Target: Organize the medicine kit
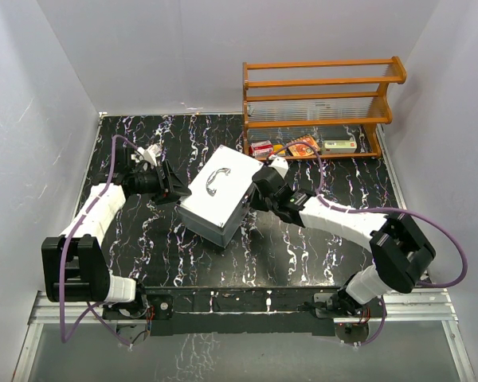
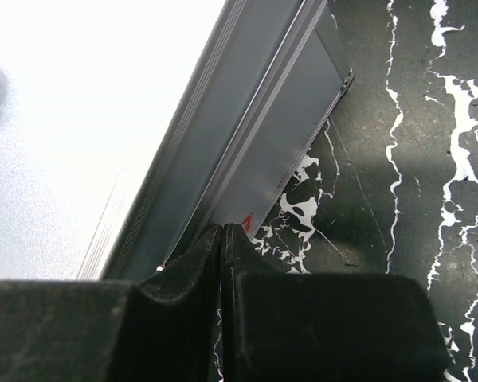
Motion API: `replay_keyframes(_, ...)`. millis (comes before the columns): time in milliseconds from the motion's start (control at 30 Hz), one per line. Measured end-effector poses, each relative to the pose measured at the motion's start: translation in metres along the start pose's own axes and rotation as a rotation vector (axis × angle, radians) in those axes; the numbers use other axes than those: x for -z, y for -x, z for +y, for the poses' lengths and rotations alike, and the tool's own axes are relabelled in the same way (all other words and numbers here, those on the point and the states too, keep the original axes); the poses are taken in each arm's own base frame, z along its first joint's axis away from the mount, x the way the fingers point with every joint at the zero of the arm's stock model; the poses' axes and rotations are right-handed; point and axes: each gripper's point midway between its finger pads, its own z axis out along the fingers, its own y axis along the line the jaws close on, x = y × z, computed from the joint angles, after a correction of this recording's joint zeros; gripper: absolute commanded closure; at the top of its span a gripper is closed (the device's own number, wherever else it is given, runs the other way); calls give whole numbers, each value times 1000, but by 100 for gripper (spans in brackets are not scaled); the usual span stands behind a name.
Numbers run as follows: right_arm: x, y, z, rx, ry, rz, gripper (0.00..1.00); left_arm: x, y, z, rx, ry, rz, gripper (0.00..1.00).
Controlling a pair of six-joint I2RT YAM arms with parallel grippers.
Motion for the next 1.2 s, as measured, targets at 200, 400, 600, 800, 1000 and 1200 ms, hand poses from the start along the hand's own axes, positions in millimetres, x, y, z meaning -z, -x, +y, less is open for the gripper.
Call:
replay_keyframes(200,-1,0,4,-34,28,11,98,-2,-1,-3,1,-17,3,46)
replay_keyframes(400,1,5,2,-51,17,-11,94,0,-1,1,11,30,2,30)
replay_keyframes(600,32,37,-11,-55,-30,-120,69,24,30,-4,-67,173,-102,4)
replay_keyframes(800,82,66,-39,15,-104,-224,43,77,46,-40,-216,216,-308,1)
replay_keyframes(1000,138,86,-57,109,-106,-303,22,133,32,-79,-379,201,-503,1)
replay_keyframes(1200,200,112,-67,176,-89,-399,2,177,10,-100,-473,216,-654,1)
